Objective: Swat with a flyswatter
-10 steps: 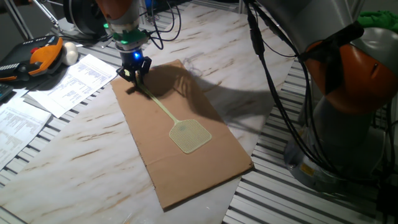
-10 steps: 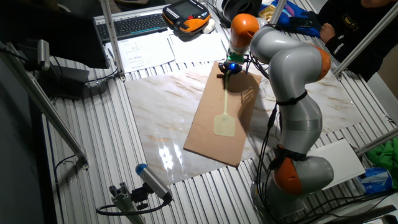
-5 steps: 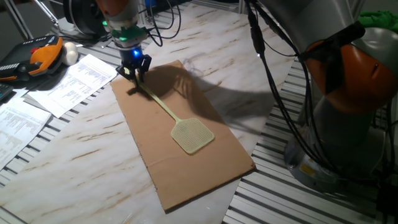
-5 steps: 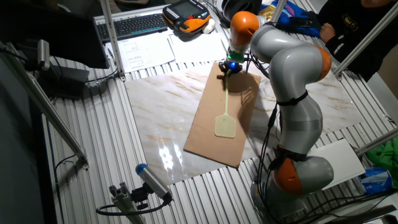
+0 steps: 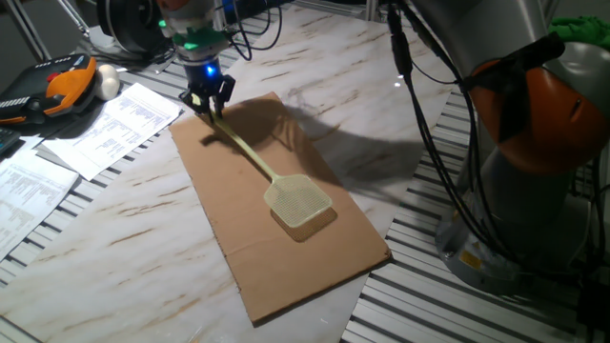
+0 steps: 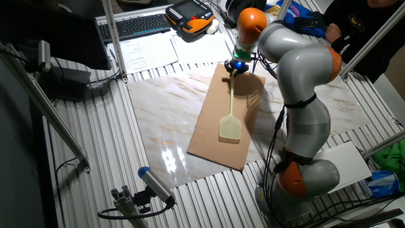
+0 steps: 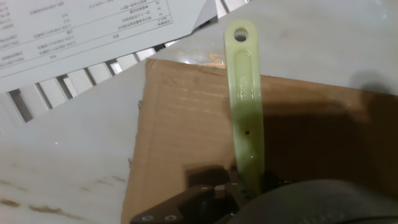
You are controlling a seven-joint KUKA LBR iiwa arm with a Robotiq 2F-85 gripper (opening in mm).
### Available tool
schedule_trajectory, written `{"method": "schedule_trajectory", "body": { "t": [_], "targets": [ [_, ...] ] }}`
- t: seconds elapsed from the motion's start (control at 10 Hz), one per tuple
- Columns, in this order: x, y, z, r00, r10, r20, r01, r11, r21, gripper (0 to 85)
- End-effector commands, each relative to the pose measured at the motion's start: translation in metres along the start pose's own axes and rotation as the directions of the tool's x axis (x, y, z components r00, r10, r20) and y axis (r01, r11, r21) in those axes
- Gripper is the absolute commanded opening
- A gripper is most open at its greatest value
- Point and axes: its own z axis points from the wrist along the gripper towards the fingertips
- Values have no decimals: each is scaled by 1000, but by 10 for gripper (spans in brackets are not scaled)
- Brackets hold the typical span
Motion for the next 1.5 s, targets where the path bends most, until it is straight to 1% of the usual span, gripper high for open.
{"method": "schedule_trajectory", "body": {
  "t": [0.0,0.2,0.3,0.4,0.6,0.7,0.8,0.9,1.0,1.1,1.2,1.3,1.4],
  "targets": [
    [1,-4,-5,1000,7,6,-7,1000,-2,0],
    [2,-15,-16,1000,19,11,-19,1000,-10,0],
    [-1,-20,-19,1000,18,5,-18,1000,-17,0],
    [-1,-22,-20,1000,16,9,-16,1000,-6,0],
    [-1,-22,-20,1000,18,0,-18,1000,6,0],
    [-1,-22,-20,1000,19,9,-19,1000,17,0],
    [-1,-22,-20,999,29,32,-30,999,20,0],
    [-1,-22,-20,995,32,97,-36,999,38,0],
    [-1,-22,-20,996,32,84,-34,999,25,0],
    [-1,-22,-20,998,24,51,-25,999,26,0],
    [-1,-22,-20,999,37,31,-38,998,40,0],
    [-1,-22,-20,998,61,33,-63,996,55,0],
    [-1,-22,-20,996,82,29,-83,995,59,0]
  ]
}}
